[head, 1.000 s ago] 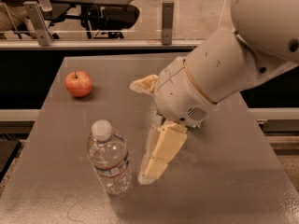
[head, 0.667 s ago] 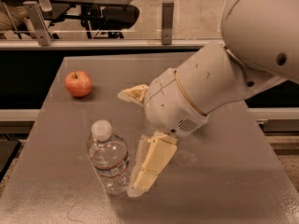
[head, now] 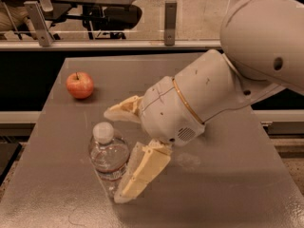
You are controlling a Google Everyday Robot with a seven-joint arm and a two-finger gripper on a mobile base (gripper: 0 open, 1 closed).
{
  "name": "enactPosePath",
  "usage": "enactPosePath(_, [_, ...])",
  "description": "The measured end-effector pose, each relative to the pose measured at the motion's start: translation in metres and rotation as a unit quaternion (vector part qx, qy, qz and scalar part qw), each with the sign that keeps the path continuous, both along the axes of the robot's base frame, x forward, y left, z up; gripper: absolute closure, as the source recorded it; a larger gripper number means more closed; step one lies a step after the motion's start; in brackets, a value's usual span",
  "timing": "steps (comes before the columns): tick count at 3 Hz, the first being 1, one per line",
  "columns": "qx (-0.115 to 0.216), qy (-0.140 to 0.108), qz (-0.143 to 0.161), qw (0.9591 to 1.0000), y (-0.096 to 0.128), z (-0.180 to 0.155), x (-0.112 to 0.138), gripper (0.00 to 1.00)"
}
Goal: Knock water bottle over
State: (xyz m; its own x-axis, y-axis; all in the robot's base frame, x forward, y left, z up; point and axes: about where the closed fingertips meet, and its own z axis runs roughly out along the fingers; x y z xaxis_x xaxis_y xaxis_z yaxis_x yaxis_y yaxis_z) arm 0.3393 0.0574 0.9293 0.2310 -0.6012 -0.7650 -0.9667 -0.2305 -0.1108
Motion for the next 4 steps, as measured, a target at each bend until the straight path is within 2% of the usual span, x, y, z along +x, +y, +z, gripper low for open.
enactPosePath(2, [0.012,0.019,0.025,0.9994,0.012,0.006,-0.007,0.65])
enactPosePath(3, [-0.017,0.011,0.022,0.9995,0.011,0.021,0.006,0.88])
enactPosePath(4, [-0.081,-0.009,0.017,0.9966,0.013,0.037,0.028,1.00])
